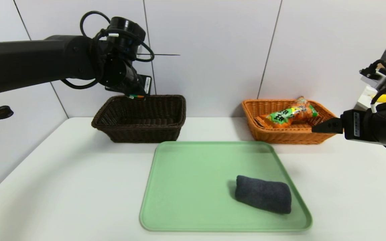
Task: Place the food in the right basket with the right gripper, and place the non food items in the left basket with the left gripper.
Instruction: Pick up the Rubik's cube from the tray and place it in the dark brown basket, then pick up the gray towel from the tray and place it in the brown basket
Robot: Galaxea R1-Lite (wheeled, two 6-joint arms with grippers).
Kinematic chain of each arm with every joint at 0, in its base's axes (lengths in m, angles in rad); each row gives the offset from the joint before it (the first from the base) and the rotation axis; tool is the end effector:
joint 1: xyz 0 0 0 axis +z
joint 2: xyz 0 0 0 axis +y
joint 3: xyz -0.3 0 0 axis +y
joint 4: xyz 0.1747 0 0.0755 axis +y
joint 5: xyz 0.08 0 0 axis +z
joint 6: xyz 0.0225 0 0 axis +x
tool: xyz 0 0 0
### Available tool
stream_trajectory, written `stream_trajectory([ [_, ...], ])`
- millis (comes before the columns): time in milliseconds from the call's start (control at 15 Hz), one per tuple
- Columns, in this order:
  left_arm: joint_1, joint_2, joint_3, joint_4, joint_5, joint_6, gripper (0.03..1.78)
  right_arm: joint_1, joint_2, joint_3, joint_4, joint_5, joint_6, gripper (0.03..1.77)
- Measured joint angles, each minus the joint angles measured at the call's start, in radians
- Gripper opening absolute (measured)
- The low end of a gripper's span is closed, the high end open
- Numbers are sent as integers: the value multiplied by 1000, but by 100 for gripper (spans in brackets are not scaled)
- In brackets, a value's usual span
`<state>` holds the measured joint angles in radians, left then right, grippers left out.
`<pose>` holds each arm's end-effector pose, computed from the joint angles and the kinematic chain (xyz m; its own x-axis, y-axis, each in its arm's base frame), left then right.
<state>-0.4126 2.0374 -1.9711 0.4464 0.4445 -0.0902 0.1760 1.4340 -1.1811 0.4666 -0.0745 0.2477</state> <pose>0.3719 -0.1522 0.2825 0.8932 0.0784 -0.4429 -0.0218 0.9911 0.1316 0.2210 0.0376 0.2591 0.7515 0.0580 -0.6572 0.0432 0.9896 0.1369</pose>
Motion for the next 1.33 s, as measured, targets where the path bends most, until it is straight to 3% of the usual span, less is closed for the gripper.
stream_trajectory([
  [200, 14, 15, 0, 35, -3, -3, 93, 0, 7, 0, -1, 1, 0, 170],
  [533, 20, 29, 0, 36, -2, -9, 129, 0, 16, 0, -2, 1, -1, 170],
  [800, 23, 32, 0, 37, -5, -24, 145, 0, 19, 0, -2, 1, -1, 170],
  [1133, 12, 0, -2, 88, -30, -97, 157, 0, 20, 0, -1, 1, 0, 170],
  [1333, -57, -44, -3, 173, -78, -188, 161, 0, 23, 4, 0, 10, 0, 170],
])
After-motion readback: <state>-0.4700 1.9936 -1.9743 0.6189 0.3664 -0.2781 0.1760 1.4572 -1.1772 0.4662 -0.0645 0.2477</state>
